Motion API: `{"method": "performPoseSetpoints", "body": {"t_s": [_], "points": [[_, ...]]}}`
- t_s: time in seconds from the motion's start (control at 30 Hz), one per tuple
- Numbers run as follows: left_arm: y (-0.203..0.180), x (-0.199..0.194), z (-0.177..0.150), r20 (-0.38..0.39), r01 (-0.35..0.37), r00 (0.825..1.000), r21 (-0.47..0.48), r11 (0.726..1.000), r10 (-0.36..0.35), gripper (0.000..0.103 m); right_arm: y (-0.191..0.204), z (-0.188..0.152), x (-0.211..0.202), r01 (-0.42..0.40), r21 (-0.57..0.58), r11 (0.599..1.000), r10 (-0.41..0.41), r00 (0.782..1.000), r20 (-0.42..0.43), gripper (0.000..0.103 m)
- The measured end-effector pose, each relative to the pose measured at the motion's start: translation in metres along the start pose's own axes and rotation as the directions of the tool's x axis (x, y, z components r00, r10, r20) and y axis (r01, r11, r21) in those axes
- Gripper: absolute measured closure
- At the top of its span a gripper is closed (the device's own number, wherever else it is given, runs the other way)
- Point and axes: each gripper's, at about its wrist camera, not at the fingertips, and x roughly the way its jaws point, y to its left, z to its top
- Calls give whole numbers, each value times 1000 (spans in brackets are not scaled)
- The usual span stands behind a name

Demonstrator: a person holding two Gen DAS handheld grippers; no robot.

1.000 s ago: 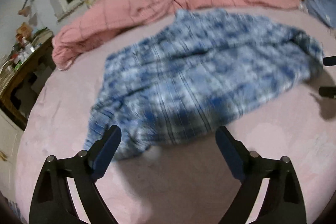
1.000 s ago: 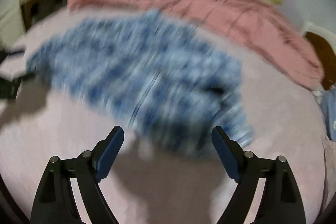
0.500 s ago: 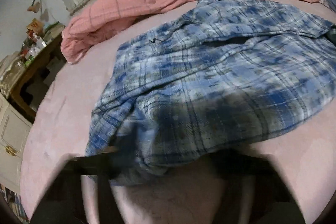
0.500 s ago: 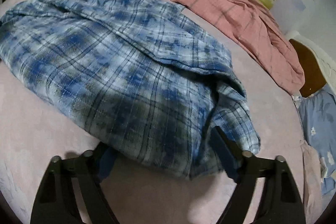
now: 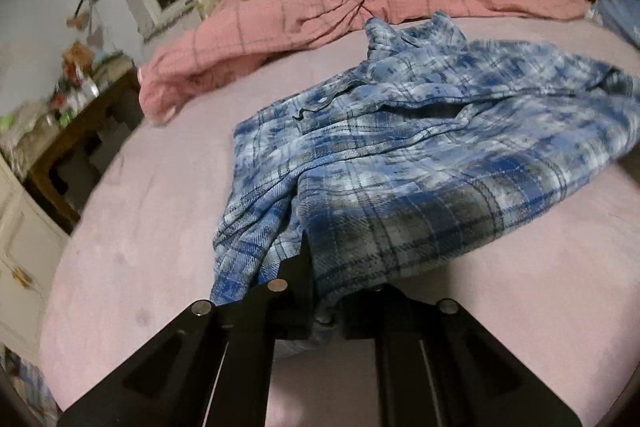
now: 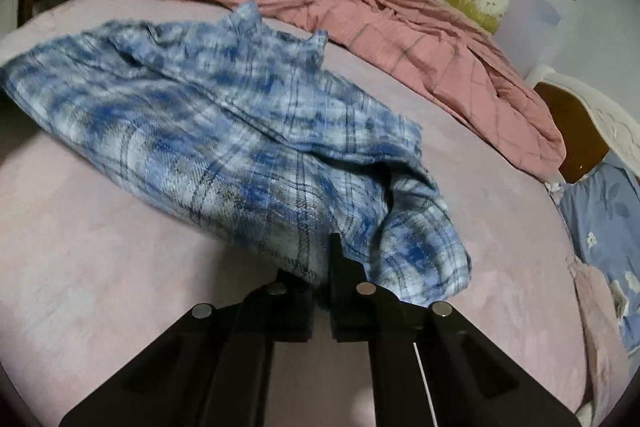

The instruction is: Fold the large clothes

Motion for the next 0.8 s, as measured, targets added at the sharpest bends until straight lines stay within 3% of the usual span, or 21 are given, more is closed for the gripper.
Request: {"method": "performPoseSetpoints", "body": {"t_s": [0.2,0.23,0.3,0.37,0.4,0.5,0.53,0.63,0.67,0.7,0.73,0.77,0.8], "points": [[12,-36,-28,-10,6,1000,-7,1000,-6,93,25,-38,-65,-33,-26,999,34,998,59,97],[13,-39,-32,-16,8,1000,-10,1000,-8,88,26,-42,-72,-43,-25,999,45,997,65,97],[15,-40,-38,-28,-6,1000,-21,1000,5,64,27,-47,-77,-48,-25,999,49,997,58,96],[18,-35,-42,-24,-54,998,-28,998,53,47,26,-52,-74,-17,-19,1000,18,998,67,95],[17,-32,-45,-28,-71,997,-29,997,71,45,26,-54,-69,-5,-19,1000,6,999,46,90],[23,-24,-48,-46,-72,997,-61,996,69,38,22,-57,-58,87,-18,996,-87,996,18,41],[25,-24,-49,-38,-81,996,-68,994,79,36,21,-60,-60,128,-25,991,-127,991,46,36],[25,-26,-50,-13,-87,996,-63,994,87,35,16,-61,-59,106,-29,994,-104,994,44,38],[25,-26,-49,-7,-79,997,-63,995,78,38,14,-59,-57,89,-33,995,-88,995,42,44],[25,-27,-48,-3,-66,998,-62,996,66,61,14,-59,-55,70,-35,997,-69,997,34,66],[23,-28,-47,-3,-31,1000,-51,998,31,79,13,-57,-54,43,-31,999,-43,999,23,80],[22,-31,-45,-7,11,1000,-49,999,-11,93,13,-56,-55,21,-20,1000,-20,1000,24,86],[22,-34,-42,6,14,1000,-59,998,-13,93,14,-54,-59,10,-11,1000,-10,999,42,94]]}}
